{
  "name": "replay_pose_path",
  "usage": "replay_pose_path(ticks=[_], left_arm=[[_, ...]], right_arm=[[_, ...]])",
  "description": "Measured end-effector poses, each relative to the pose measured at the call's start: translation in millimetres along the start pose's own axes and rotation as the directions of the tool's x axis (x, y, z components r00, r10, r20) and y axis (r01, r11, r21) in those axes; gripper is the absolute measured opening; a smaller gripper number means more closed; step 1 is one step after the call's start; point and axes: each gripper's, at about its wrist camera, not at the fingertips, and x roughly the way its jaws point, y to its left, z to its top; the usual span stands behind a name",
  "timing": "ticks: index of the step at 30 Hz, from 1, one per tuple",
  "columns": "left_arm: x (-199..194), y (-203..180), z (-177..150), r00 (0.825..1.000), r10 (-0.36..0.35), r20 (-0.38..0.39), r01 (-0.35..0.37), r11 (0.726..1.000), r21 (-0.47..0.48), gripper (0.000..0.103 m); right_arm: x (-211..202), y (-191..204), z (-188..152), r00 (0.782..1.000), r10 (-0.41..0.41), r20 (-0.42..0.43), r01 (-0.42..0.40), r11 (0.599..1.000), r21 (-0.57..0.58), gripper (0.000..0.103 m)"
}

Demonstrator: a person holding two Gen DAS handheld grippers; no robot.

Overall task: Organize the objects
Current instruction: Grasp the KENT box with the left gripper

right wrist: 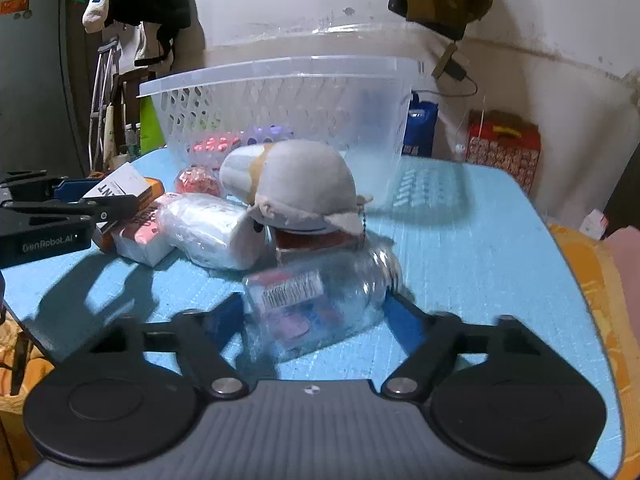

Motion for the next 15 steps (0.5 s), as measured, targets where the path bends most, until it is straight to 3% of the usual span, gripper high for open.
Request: replay_pose_path(ticks=[4, 15], left_arm=[[-7.1, -6.9, -2.2, 1.0, -0.01, 0.016, 0.009, 0.999, 0.05, 0.042], [-39.0, -2.3, 8.8, 0.994, -0.075, 0.076, 0.074, 0.997, 0.011, 0.042]], right_arm=[[-9.6, 0.6, -0.4, 1.0, 0.025, 0.013, -0.025, 1.0, 0.002, 0.075], [-43.6, 15.6, 10.9, 0.996, 0.034, 0.087, -0.031, 0.999, -0.031, 0.074]])
